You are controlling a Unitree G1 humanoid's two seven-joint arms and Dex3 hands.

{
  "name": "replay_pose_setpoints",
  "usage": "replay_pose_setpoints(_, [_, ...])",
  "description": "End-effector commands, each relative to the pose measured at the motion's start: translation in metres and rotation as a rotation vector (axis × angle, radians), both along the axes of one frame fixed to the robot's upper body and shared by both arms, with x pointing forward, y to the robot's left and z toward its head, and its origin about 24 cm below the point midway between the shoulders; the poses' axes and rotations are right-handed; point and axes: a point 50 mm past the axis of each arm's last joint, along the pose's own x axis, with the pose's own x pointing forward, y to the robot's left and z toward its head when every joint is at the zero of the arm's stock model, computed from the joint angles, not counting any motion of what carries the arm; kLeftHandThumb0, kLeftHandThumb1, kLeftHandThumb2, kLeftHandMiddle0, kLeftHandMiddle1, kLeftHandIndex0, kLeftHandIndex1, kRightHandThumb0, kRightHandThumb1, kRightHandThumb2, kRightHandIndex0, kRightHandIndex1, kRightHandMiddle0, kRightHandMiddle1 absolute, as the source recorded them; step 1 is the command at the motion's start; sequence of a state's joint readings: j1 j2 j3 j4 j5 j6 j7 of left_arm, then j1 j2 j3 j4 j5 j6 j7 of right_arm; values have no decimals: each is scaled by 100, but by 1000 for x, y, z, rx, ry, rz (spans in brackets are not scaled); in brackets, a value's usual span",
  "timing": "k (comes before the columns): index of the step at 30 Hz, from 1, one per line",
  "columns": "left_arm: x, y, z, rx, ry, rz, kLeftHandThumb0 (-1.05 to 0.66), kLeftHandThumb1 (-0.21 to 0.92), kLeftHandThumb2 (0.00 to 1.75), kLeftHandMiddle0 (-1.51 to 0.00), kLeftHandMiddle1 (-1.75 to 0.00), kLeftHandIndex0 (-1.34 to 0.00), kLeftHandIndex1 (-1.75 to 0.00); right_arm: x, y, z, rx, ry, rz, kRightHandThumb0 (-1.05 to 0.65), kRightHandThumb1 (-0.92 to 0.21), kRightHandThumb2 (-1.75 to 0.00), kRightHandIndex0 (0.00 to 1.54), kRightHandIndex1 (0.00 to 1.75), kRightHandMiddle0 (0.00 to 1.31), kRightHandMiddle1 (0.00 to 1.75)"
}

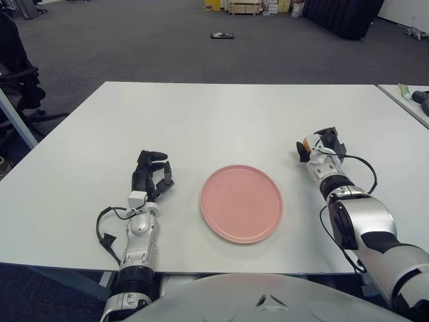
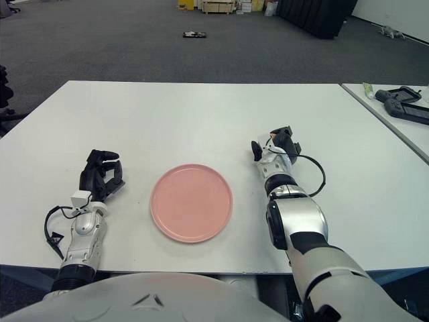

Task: Put the apple into the plate.

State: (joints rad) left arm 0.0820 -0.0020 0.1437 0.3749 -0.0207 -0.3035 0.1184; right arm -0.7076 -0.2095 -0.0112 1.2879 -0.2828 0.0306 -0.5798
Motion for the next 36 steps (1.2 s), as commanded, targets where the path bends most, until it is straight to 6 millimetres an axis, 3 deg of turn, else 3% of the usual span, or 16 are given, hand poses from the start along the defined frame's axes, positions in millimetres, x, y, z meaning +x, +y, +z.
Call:
replay_pose_setpoints(1, [-11, 1, -15, -26, 83, 18, -40, 60, 97, -61, -175, -40, -175, -18, 0, -23, 26, 77, -15, -1, 1, -164, 88, 160, 65, 175])
replay_pose_setpoints(4, [-11, 1, -16, -30, 83, 17, -40, 60, 97, -61, -175, -39, -175, -10, 9, -14, 16, 23, -25, -1, 2, -165, 90, 159, 66, 175])
replay_pose_setpoints(18, [-11, 1, -15, -11, 77, 11, -40, 61, 96, -65, -175, -39, -175, -10, 11, -9, 36, -95, -60, -1, 7, -171, 93, 162, 68, 175])
replay_pose_setpoints(36, [-11, 1, -17, -8, 92, 25, -40, 60, 96, -61, -175, -39, -175, 0, 27, 11, 42, -289, -46, -1, 8, -174, 93, 168, 68, 175])
